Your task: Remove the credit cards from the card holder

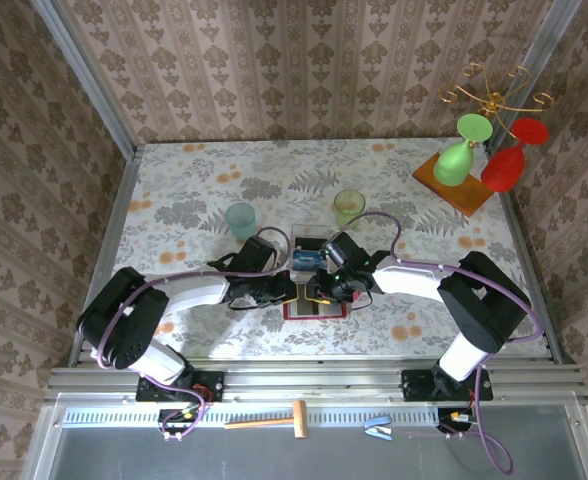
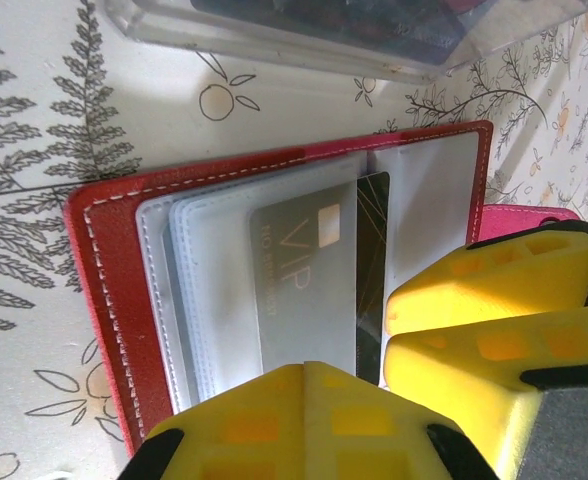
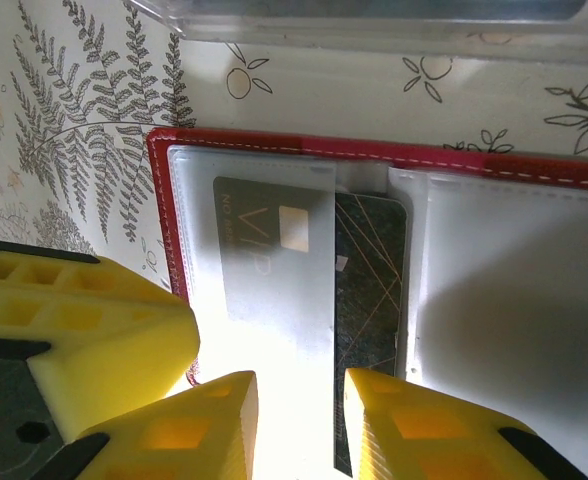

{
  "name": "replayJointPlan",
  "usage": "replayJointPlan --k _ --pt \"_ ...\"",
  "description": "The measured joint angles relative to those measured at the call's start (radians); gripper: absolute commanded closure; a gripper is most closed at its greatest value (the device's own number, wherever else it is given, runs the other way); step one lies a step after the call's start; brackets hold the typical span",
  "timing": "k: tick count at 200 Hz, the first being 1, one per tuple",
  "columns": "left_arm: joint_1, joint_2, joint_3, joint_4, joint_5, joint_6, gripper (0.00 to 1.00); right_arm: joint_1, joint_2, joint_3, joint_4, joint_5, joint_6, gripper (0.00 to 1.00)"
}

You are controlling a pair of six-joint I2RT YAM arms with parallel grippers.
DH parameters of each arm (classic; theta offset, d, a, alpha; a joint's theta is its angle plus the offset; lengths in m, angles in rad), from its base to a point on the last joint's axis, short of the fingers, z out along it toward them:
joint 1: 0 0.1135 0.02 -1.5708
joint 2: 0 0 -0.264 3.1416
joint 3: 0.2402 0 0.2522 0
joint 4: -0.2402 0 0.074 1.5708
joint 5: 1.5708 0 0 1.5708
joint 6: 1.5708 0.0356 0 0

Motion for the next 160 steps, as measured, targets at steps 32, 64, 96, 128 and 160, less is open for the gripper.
replayJointPlan --k 32,64,96,128,160 --pt "0.0 0.012 0.0 0.003 0.003 0.0 0.97 0.0 0.001 0.0 0.008 -0.001 0.0 0.69" --pt "0.0 0.024 -0.014 -0.001 0.002 0.005 0.97 0.0 0.019 0.0 0.022 -0.002 0.001 0.69" --pt "0.0 0.025 -0.021 -0.001 0.0 0.017 0.97 0.0 0.024 -0.001 0.023 -0.001 0.003 0.69" --pt "0.0 0.025 -0.021 -0.001 -0.002 0.026 0.97 0.0 0.024 -0.001 0.01 0.001 -0.001 0.69" --pt "0.0 0.025 -0.021 -0.001 -0.002 0.027 0.97 -0.002 0.022 -0.001 -0.001 0.001 -0.003 0.69"
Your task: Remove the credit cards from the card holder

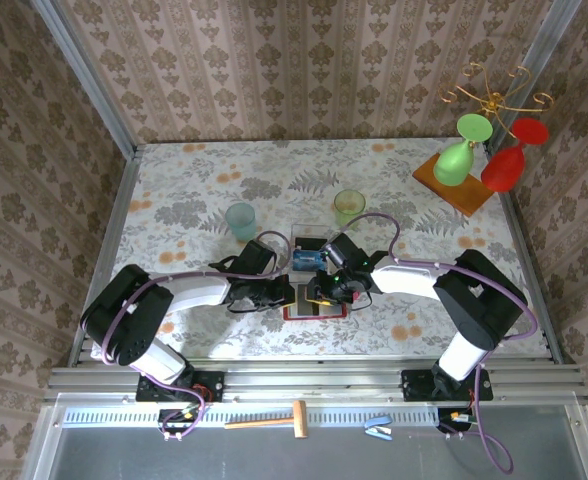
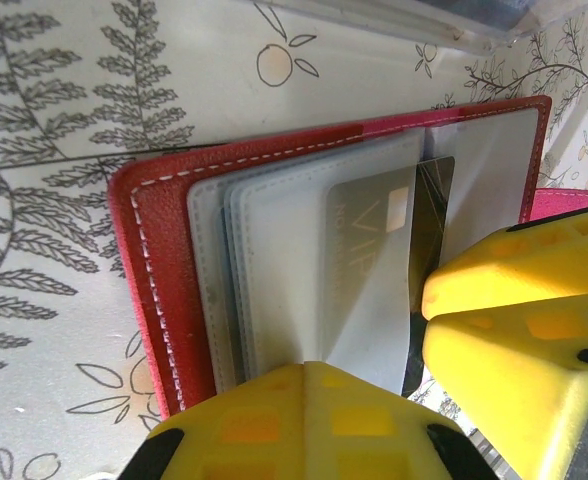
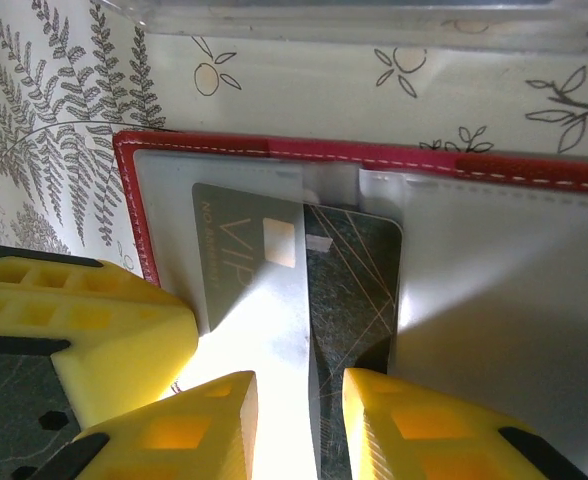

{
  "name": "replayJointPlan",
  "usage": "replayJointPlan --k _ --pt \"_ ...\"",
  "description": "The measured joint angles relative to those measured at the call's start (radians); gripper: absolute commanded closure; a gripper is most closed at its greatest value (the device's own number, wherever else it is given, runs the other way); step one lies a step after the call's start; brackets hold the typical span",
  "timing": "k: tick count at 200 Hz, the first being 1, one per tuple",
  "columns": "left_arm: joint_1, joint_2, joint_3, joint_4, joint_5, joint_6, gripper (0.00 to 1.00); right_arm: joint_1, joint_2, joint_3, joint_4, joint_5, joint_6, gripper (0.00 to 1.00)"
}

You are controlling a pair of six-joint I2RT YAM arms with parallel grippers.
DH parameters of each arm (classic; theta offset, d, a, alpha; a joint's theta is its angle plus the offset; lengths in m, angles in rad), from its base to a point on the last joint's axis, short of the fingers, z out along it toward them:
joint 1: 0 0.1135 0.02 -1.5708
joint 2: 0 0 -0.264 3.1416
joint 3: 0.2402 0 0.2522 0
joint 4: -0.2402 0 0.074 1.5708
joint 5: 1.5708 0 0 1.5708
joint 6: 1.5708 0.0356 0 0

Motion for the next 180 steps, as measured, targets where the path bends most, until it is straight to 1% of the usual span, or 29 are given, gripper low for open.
replayJointPlan --k 49,90,135,180 --pt "0.0 -0.001 0.003 -0.008 -0.001 0.0 0.97 -0.007 -0.042 0.0 -0.007 0.007 -0.002 0.69" --pt "-0.005 -0.002 0.038 -0.04 -0.011 0.0 0.97 -0.037 -0.088 -0.03 0.01 0.006 -0.001 0.69" --pt "-0.031 0.001 0.068 -0.045 -0.011 0.0 0.97 -0.073 -0.091 -0.091 0.041 -0.017 0.005 0.69" --pt "-0.031 0.031 0.065 -0.045 -0.012 0.0 0.98 -0.082 -0.083 -0.121 0.114 -0.062 0.014 0.7"
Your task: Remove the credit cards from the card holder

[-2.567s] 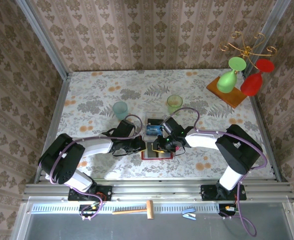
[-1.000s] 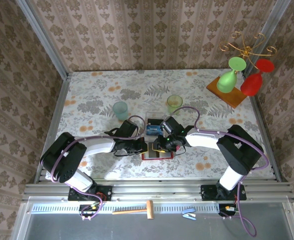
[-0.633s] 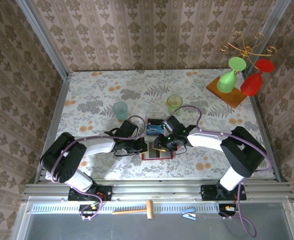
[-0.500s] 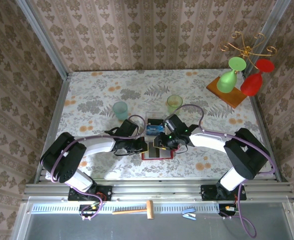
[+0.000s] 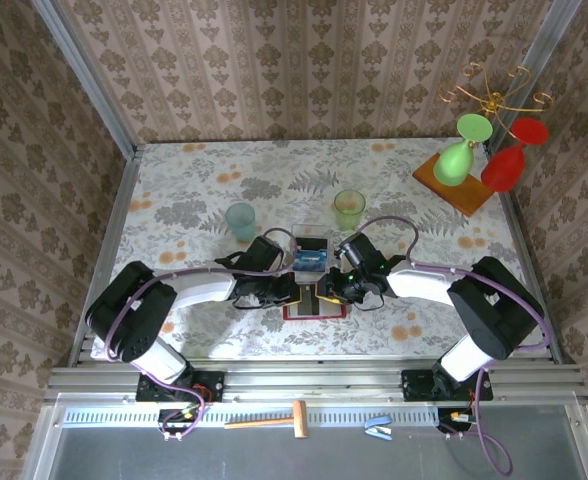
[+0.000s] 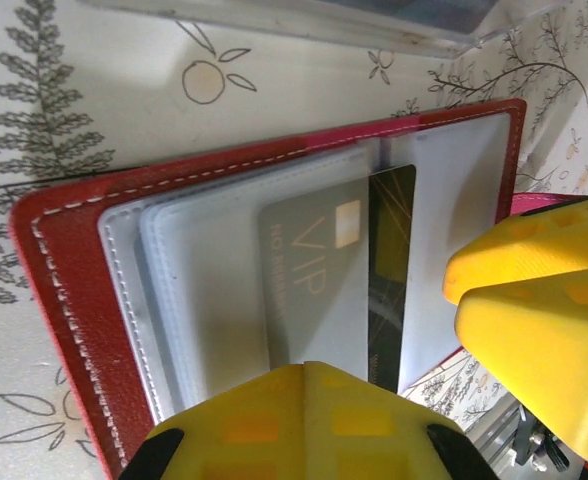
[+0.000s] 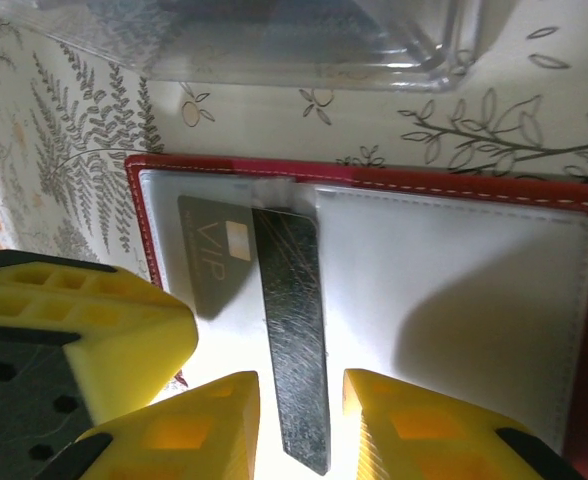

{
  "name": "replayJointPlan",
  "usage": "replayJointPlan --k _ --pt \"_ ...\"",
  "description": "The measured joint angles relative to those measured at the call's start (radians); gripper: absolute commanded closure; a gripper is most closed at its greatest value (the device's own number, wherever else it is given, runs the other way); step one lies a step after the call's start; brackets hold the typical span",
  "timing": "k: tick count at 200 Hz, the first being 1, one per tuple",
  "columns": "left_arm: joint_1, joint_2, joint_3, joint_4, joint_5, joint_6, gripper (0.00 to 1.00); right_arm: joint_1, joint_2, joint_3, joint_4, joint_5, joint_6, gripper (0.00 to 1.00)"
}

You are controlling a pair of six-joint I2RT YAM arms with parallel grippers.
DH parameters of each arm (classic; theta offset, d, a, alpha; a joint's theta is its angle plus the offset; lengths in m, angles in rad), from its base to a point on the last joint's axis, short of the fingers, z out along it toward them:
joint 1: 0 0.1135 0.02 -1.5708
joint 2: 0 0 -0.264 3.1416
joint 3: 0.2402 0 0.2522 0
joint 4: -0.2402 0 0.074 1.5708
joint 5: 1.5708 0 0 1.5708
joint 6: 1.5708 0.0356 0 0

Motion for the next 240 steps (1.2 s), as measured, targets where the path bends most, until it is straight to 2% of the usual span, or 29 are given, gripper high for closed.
replayJointPlan --k 183,240 --pt "0.0 0.002 -0.011 0.002 -0.004 0.0 0.98 -0.006 0.083 -0.031 0.162 -0.09 0.067 0.78" --pt "0.0 0.002 -0.011 0.002 -0.006 0.0 0.98 -0.009 0.094 -0.038 0.185 -0.098 0.076 0.85"
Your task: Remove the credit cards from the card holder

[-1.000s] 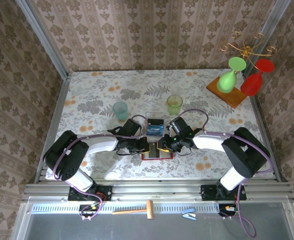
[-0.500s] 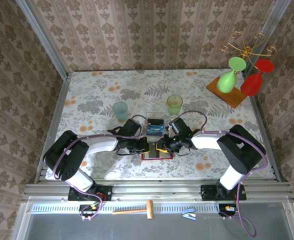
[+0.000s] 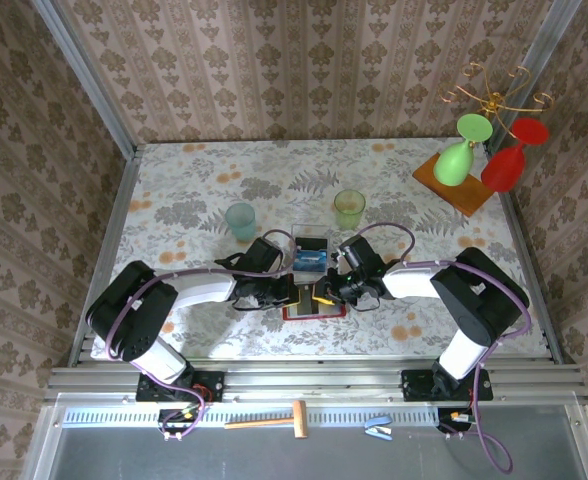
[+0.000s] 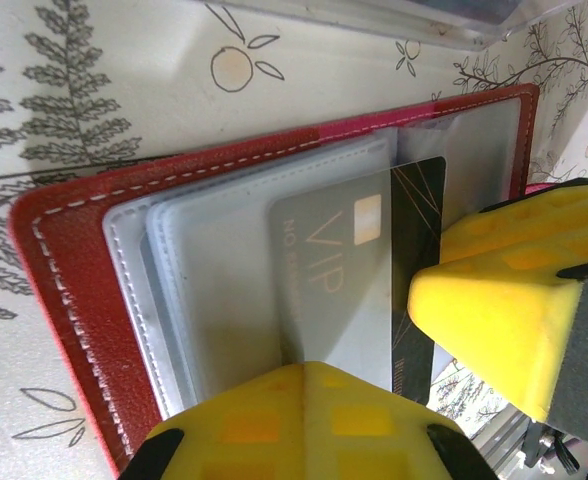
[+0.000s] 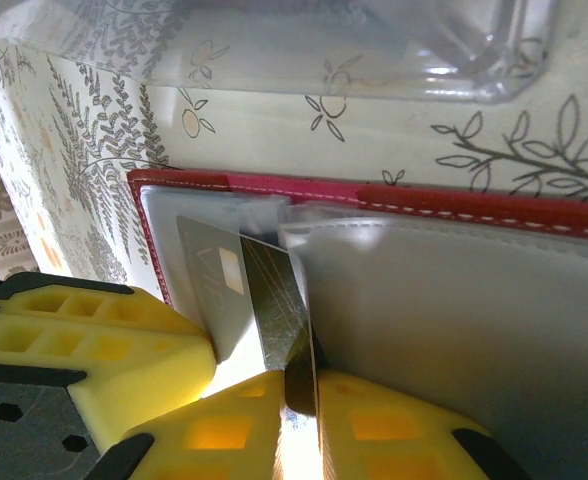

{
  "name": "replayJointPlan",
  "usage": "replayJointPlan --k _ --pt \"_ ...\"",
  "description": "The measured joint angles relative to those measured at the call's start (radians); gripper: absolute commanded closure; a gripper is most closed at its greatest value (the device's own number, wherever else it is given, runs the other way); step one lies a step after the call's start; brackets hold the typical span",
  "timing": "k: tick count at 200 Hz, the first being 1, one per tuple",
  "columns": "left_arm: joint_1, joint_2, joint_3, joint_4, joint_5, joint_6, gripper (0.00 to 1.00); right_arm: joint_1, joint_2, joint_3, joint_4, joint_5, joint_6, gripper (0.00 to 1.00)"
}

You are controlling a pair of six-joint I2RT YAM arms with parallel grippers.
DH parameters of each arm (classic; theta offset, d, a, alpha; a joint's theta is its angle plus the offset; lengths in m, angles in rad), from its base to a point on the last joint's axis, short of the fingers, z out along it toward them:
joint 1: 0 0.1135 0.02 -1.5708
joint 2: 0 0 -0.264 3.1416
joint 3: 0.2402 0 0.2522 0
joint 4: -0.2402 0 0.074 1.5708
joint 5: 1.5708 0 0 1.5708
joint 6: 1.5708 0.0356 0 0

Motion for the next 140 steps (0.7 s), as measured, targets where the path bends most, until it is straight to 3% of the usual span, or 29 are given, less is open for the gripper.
replayJointPlan --k 140 --pt "0.0 0.0 -0.002 0.0 -0.001 0.003 0.98 -0.061 -0.164 -0.018 -0.153 0.039 -0.078 0.9"
